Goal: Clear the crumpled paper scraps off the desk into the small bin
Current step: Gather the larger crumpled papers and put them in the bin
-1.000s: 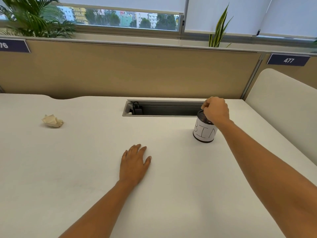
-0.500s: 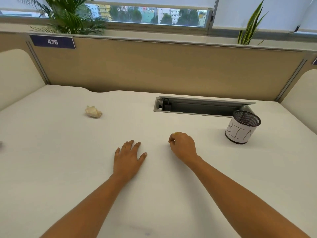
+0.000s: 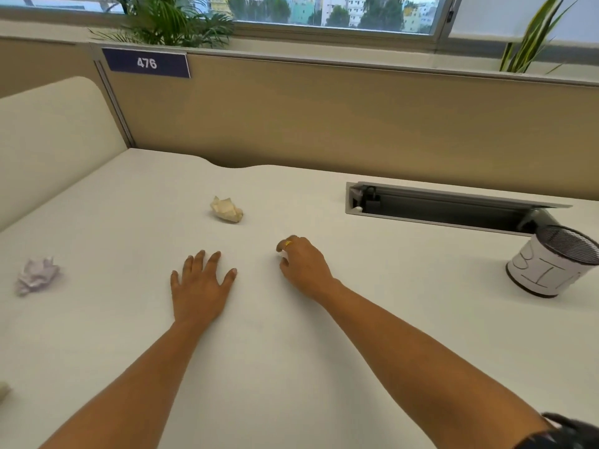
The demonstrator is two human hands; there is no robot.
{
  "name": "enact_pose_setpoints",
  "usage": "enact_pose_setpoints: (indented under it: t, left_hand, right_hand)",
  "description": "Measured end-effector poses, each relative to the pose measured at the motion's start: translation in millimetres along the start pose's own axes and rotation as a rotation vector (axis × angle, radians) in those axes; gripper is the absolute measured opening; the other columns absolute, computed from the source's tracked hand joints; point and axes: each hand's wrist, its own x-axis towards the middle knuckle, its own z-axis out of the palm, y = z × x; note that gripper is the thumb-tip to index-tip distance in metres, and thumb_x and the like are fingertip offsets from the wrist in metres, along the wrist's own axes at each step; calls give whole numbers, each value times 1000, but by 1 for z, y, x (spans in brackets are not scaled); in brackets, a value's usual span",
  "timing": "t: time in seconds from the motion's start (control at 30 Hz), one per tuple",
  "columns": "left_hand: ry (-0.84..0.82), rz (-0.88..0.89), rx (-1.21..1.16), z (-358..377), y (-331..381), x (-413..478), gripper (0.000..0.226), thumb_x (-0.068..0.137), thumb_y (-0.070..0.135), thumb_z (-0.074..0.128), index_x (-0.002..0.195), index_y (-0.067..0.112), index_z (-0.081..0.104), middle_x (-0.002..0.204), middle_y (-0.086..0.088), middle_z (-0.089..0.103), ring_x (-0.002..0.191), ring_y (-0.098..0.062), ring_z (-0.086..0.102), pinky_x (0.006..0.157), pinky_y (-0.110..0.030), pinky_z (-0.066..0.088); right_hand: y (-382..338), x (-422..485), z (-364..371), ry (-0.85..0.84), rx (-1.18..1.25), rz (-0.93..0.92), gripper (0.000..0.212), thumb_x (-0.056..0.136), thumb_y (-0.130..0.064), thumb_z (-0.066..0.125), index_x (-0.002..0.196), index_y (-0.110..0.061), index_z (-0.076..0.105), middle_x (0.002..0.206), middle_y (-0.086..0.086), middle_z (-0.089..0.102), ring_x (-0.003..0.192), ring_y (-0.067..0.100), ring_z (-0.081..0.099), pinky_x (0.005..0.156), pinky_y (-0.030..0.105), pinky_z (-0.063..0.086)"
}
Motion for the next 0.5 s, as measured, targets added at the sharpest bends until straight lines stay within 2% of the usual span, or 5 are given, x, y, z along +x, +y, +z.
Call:
enact_pose_setpoints:
  t: [0.1,0.23,0.37,0.5]
  left_hand:
    - [42,-17,-4,3,-1,-1,57,92,50,34,141,23,27,153,-6,24,143,-24,14,116,-51,10]
    - [55,-12,-10,6,0,-1,57,92,50,32,142,24,24,154,-5,21,144,-22,11,116,-49,8]
    - [70,-8,-11,8,2,-1,56,92,50,31,142,24,24,154,-4,20,144,-22,10,117,-49,6]
    - [76,-8,-8,9,1,0,56,92,50,30,142,24,23,154,-4,20,144,-22,10,117,-49,6]
  right_hand:
    - [-21,34,11,-38,17,-51,43,90,-7,48,132,-9,45,137,9,44,124,27,42,97,38,43]
    - [-47,80,18,-54,73,-16,55,90,-16,55,140,-10,34,146,13,31,133,31,33,104,40,38]
    - [-60,113,23,-96,-4,-19,60,91,-22,56,143,-17,28,153,13,21,138,33,25,109,43,34]
    - [-63,129,29,-221,-105,5,70,90,-26,58,147,-25,18,158,8,6,144,32,9,113,50,27]
